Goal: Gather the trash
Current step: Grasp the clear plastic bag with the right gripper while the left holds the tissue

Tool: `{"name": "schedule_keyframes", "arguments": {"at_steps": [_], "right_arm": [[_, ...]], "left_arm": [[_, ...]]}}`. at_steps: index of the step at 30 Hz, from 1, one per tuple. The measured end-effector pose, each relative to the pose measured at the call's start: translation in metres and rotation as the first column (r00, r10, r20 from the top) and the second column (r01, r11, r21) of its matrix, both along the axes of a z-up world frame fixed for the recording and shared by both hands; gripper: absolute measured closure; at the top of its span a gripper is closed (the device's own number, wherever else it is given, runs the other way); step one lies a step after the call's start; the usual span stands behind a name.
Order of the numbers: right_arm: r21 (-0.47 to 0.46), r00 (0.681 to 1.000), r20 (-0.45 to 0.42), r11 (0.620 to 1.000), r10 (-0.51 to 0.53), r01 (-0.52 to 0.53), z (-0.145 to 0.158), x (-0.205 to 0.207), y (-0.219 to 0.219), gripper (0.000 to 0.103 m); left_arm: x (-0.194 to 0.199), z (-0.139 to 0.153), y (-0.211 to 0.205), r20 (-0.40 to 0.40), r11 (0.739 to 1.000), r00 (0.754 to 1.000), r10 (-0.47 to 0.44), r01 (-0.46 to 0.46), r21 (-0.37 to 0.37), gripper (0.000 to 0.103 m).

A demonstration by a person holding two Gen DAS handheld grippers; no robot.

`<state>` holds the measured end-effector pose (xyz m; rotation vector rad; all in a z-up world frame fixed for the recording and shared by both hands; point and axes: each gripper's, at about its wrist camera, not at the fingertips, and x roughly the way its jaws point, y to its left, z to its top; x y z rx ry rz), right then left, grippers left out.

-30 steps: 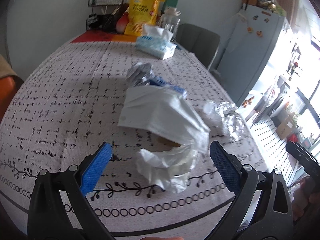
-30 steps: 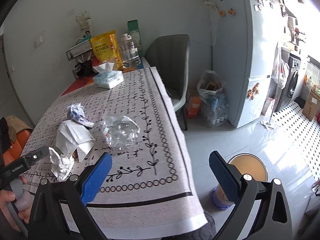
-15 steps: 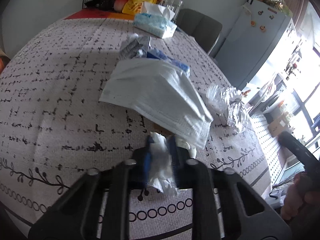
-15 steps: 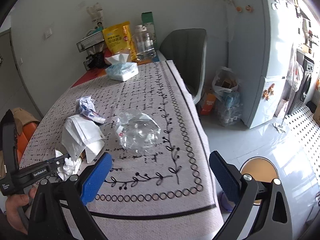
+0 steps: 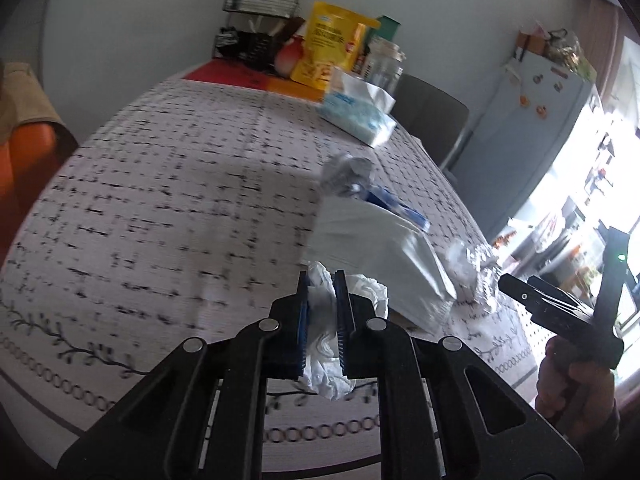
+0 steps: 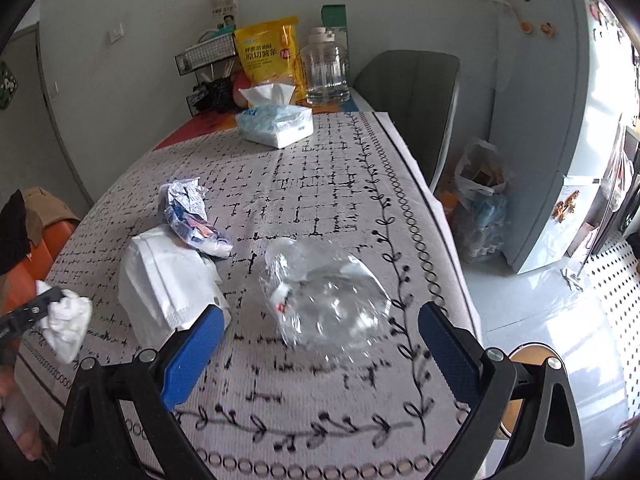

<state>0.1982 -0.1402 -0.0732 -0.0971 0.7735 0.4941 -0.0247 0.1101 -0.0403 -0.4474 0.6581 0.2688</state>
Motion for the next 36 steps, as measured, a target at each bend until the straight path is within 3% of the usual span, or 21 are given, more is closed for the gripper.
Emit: {"name": "schedule_keyframes", "arguments": {"at_steps": [10,13,15,20,22,23,36], "right_arm": [[-0.035,0.998,-0.069,0.999,-0.009,0.007,-0.022,0.021,0.017,0.017],[-0.07,0.998,-0.066,0.998,0.005,-0.01,-0.026,0.023,0.021,0.016],[-0.082,0.999,-0.049,0.997,0.011,-0.015,-0.025,0.025,0.022,0.007],[-0.152,0.998,-0.055,0.988,0.022,-0.03,-0.034,0.04,0.03,0.008],[-0.146,0.998,-0.059,0.988,0.032,-0.041,-0.037,0.041,0.03,0.011],[-0.148,0.997,-0.065,0.987,0.048,-0.057,-0.037,0.04,0.03,0.022],[-0.04,0.991,-0.005,0.991,0.131,-0.131,0.001,0.002,0.009,0.023]], "left_arm": [[-0.005,-0.003,0.01,-0.009,0.999,0.999,0.045,-0.045,0.013,0.091],[-0.004,-0.003,0.007,-0.006,0.999,0.999,0.038,-0.038,0.015,0.091],[-0.004,-0.004,0.004,-0.008,0.999,0.999,0.034,-0.033,0.014,0.091],[-0.004,-0.004,0.002,-0.007,0.999,1.0,0.028,-0.028,0.015,0.091],[-0.005,-0.003,0.003,-0.004,0.999,1.0,0.03,-0.03,0.017,0.091],[-0.006,-0.003,0.004,-0.004,0.999,0.999,0.032,-0.032,0.02,0.091],[0.007,0.003,-0.004,0.008,1.0,1.0,0.007,-0.007,0.026,0.091]]}}
